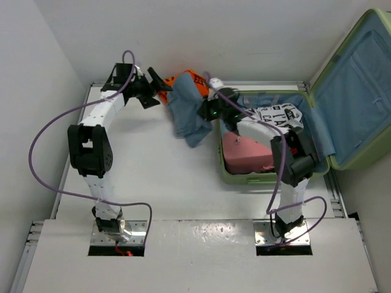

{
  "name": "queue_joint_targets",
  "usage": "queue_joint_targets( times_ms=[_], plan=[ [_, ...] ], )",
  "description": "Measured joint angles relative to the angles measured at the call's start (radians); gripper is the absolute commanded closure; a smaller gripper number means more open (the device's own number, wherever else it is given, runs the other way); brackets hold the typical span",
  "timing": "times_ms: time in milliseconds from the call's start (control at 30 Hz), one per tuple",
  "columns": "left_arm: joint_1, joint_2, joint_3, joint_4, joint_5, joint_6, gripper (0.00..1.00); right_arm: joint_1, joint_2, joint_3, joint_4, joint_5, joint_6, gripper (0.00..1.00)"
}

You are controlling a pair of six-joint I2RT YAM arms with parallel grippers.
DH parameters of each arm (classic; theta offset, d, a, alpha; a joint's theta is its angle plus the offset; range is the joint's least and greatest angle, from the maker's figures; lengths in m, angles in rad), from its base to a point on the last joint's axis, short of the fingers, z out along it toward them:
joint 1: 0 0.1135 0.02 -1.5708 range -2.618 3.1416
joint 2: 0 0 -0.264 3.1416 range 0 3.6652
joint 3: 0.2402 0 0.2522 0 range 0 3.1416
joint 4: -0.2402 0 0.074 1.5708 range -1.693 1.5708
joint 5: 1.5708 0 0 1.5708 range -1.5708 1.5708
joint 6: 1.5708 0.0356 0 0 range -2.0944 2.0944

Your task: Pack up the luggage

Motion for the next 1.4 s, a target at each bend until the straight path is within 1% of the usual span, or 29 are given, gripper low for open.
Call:
queue_joint_targets(
  times_ms=[133,233,300,400,467,567,733,900,1000,1133,1267,1367,1400],
  plan=[
    [0.066,-0.014,0.002,0.016,-0.027,0.024,0.00,-0.171,-0.119,-0.031,-0.057,-0.009,-0.044,1.00],
    [0.081,-0.014,-0.012,0.021,-0.038,0.039,0.00,-0.331,-0.223,-0.092,-0.074,-0.015,-0.064,1.00],
    [0.079,-0.014,-0.029,0.021,-0.040,0.045,0.00,-0.413,-0.269,-0.138,-0.082,-0.008,-0.080,1.00],
    [0.073,-0.014,-0.042,0.014,-0.042,0.054,0.00,-0.516,-0.288,-0.185,-0.107,0.020,-0.108,1.00],
    [0.072,-0.014,-0.042,0.016,-0.042,0.062,0.00,-0.562,-0.282,-0.210,-0.132,0.025,-0.126,1.00],
    [0.069,-0.013,-0.042,0.017,-0.043,0.072,0.00,-0.599,-0.265,-0.227,-0.179,0.023,-0.166,1.00],
    [0.074,-0.010,-0.042,0.016,-0.039,0.100,0.00,-0.607,-0.235,-0.227,-0.278,0.008,-0.243,1.00],
    [0.076,-0.009,-0.043,0.017,-0.058,0.134,0.00,-0.636,-0.237,-0.235,-0.369,0.003,-0.271,1.00],
    [0.076,-0.009,-0.045,0.017,-0.066,0.149,0.00,-0.668,-0.270,-0.270,-0.408,-0.002,-0.270,1.00],
    [0.076,-0.008,-0.047,0.017,-0.076,0.156,0.00,-0.705,-0.357,-0.328,-0.452,0.007,-0.270,1.00],
    [0.076,-0.008,-0.058,0.018,-0.091,0.175,0.00,-0.756,-0.412,-0.341,-0.500,0.005,-0.266,1.00],
    [0.068,-0.007,-0.062,0.016,-0.124,0.208,0.00,-0.777,-0.424,-0.341,-0.531,-0.013,-0.265,0.62],
    [0.064,-0.006,-0.059,0.015,-0.142,0.235,0.00,-0.777,-0.424,-0.341,-0.539,-0.015,-0.266,0.40]
  ],
)
